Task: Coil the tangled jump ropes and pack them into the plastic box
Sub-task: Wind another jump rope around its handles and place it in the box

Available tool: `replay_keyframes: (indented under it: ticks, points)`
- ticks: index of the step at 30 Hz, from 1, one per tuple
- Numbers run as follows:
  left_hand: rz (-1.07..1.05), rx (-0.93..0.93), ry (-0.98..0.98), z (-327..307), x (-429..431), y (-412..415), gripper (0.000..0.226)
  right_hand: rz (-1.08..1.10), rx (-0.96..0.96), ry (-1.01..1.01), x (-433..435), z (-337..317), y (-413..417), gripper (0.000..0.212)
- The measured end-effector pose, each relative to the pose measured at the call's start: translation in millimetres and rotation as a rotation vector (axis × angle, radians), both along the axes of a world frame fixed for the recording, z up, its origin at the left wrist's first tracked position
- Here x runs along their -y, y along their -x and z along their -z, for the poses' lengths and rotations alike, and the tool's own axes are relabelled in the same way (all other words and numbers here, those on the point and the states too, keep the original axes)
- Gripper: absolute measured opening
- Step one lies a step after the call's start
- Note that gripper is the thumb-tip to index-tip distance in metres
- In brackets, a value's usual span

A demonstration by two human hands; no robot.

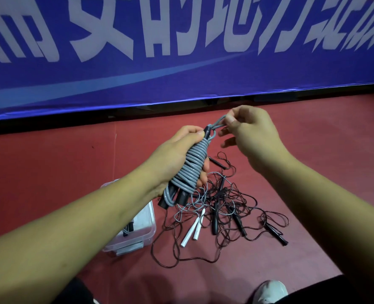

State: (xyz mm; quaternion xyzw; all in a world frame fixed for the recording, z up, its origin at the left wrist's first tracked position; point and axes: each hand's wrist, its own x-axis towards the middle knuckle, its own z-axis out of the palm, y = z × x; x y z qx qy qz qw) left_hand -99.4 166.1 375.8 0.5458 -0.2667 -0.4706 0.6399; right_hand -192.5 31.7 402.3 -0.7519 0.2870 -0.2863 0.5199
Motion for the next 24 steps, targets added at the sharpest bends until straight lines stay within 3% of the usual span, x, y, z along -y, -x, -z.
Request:
replay_keyframes:
  ticks: [3, 8, 12, 16, 17, 20, 24]
  points:
    - [-0.033, -0.001, -0.019, 0.7, -4.3, -5.5, 0.014, -0.05, 0.035, -0.11, -0.4, 1.1, 0.6, 0.018]
    - [-0.137, -0.058, -0.041, 2.2, -15.7, -27.1, 0.035, -0.224, -0.103, 0.22, -17.0, 14.9, -10.4, 0.007]
    - [-0.071, -0.125, -0.048, -7.1, -23.7, -51.2, 0.031, -0.247, -0.007, -0.005, -25.0, 28.1, -37.1, 0.012]
    - [-0.07, -0.011, -0.126, 3.1, -39.3, -84.6, 0.013, -0.225, -0.008, -0.288, -26.2, 44.2, -77.8, 0.006]
    - [-0.081, 0.05, -0.166, 11.1, -44.5, -95.1, 0.011, -0.228, -0.028, -0.331, -29.1, 52.7, -90.0, 0.014]
    - [-0.072, 0.204, -0.303, 42.2, -62.4, -126.2, 0.021, -0.254, -0.083, -0.403, -43.6, 84.6, -128.8, 0.038]
    - [-0.115, 0.227, -0.401, 94.2, -79.7, -157.3, 0.028, -0.273, -0.153, -0.383, -63.6, 130.7, -180.4, 0.025]
